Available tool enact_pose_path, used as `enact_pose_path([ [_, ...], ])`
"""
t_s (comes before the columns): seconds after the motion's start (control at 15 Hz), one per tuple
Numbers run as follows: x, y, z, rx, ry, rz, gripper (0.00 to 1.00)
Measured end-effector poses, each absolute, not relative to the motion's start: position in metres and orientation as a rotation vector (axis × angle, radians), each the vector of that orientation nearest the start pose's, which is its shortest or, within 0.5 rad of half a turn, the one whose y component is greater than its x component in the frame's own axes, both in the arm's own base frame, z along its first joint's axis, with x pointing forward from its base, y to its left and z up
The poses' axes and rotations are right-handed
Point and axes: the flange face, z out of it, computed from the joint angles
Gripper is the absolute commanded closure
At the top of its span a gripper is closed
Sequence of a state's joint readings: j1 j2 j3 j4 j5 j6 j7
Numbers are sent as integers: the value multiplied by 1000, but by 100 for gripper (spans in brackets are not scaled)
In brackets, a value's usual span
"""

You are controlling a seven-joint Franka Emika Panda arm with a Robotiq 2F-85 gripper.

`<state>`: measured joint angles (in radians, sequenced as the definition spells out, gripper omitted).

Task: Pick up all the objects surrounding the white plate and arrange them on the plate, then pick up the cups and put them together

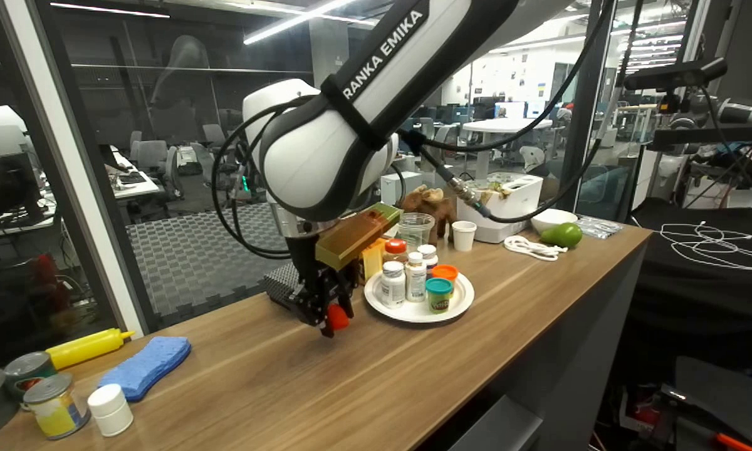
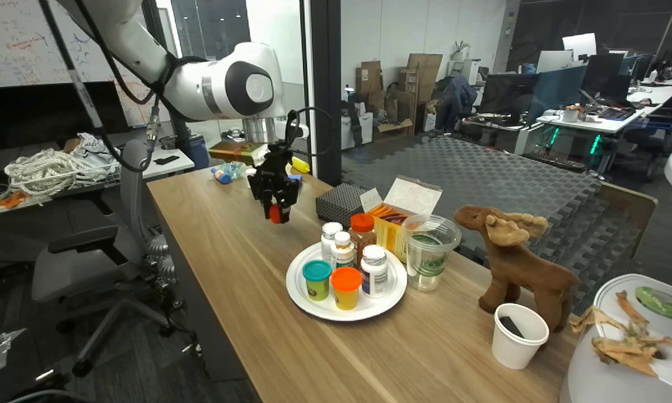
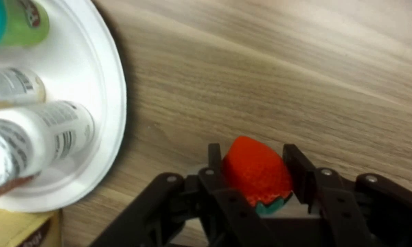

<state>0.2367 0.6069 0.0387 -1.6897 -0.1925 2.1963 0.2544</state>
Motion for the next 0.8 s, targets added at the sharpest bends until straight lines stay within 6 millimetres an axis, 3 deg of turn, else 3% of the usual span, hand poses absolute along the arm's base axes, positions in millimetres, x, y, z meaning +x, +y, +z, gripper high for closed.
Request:
enact_pose_path([
  [0.4, 590, 132, 221, -3306, 338, 96, 77],
  [0.8, 570, 82, 222, -3214, 856, 0, 77],
])
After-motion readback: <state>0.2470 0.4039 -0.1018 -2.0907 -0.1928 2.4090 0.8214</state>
